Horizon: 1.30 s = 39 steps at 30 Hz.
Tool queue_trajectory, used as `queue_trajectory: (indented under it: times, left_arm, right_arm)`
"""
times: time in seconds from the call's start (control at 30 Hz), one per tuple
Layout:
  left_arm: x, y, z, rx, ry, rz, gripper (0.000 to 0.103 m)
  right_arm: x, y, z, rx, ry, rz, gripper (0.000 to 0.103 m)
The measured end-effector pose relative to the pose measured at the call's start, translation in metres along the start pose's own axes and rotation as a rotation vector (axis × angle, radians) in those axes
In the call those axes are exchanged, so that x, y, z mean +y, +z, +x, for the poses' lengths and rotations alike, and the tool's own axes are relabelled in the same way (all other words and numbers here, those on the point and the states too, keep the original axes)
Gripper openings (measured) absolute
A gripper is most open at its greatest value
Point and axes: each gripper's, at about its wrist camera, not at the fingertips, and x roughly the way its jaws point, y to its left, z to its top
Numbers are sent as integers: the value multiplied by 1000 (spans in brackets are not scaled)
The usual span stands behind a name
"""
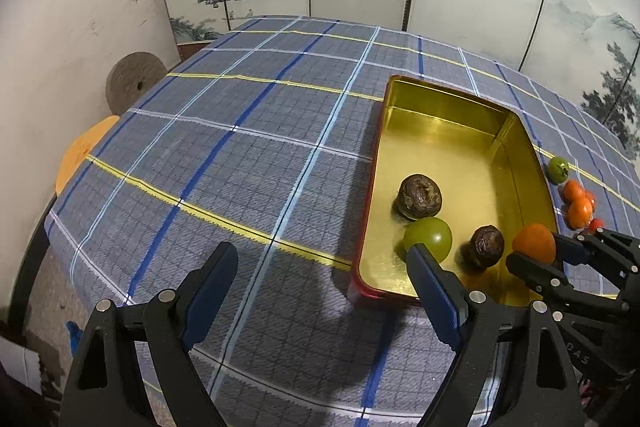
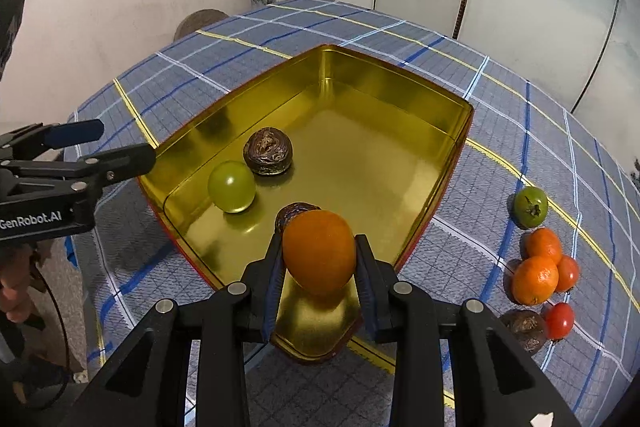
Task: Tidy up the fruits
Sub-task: 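Carry the orange tangerine into the tin and open the right gripper, then grasp a red tomato with the right gripper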
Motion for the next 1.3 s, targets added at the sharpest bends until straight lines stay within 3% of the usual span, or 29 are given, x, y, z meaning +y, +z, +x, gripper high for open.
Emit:
queue_trajectory:
  times: [0.8,1.3]
  left_arm:
    - [-10,-2,-7,-11,-5,34,86]
    - [-40,-6,-19,-26,-57,83,86]
  right_arm:
    - [6,-1,6,15,14,-4,36]
    - [-10,-15,-43,-79,22,63,38]
